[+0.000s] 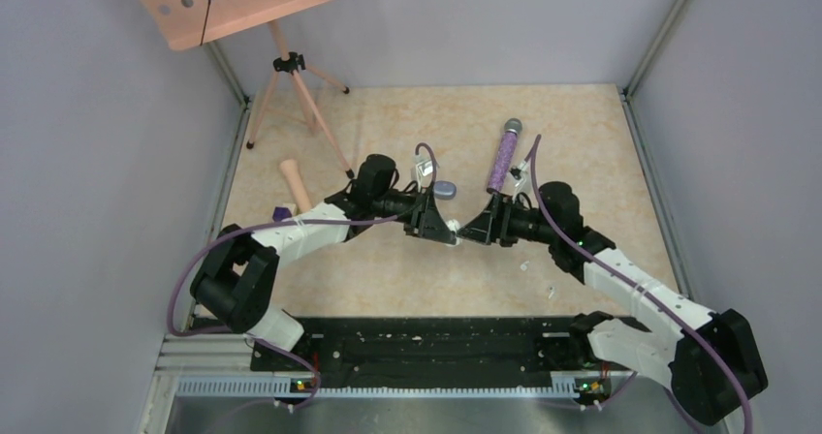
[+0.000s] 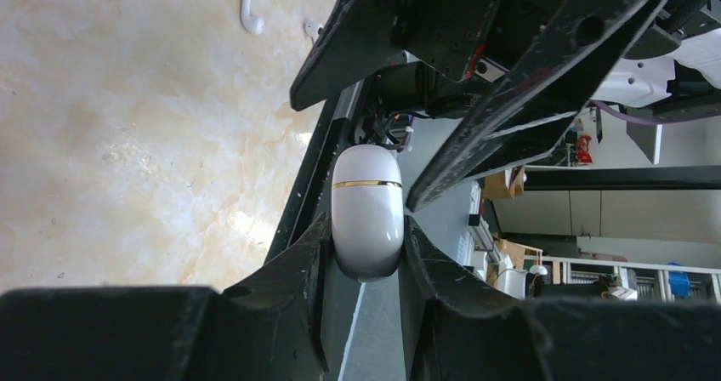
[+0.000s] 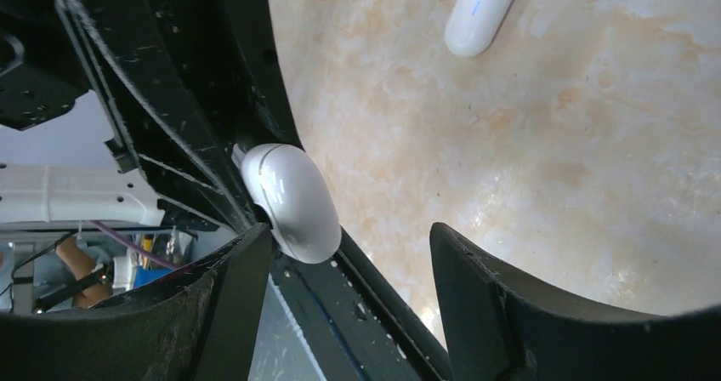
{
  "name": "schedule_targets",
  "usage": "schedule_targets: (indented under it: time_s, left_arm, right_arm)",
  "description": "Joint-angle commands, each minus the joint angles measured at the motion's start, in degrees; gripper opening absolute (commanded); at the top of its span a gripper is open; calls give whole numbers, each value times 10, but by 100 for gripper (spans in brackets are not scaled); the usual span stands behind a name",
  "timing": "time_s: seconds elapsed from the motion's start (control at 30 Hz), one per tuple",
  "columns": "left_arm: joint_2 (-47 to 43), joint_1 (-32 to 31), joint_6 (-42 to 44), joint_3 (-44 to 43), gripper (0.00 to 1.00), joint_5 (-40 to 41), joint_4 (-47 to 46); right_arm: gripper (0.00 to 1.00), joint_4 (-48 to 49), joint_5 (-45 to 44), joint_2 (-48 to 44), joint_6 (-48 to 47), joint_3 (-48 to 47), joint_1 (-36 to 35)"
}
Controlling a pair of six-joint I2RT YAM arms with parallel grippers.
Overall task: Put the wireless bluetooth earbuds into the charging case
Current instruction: Pick up the charging case.
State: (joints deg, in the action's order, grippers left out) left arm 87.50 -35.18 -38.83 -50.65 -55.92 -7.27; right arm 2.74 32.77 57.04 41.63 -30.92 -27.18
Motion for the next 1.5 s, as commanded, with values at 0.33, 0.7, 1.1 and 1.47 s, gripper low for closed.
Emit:
schedule_targets:
  time_s: [0.33,0.7,1.1,1.47]
  left_arm:
    - [-39,0,18,-23,0,-33,-1]
    - [-56,1,40,-19,0,-35,25]
    - [-54,0,80,-36,0,-76,60]
    - [-73,0,97,-50,0,-107,90]
  right_arm:
    - [67,-22,-88,5,-26,-8,4]
    - [67,-67,-89,-20,-40,-21,16]
    - [67,-4,-6,-69,-20,-28,16]
    - [51,227,130,-43,92,44,31]
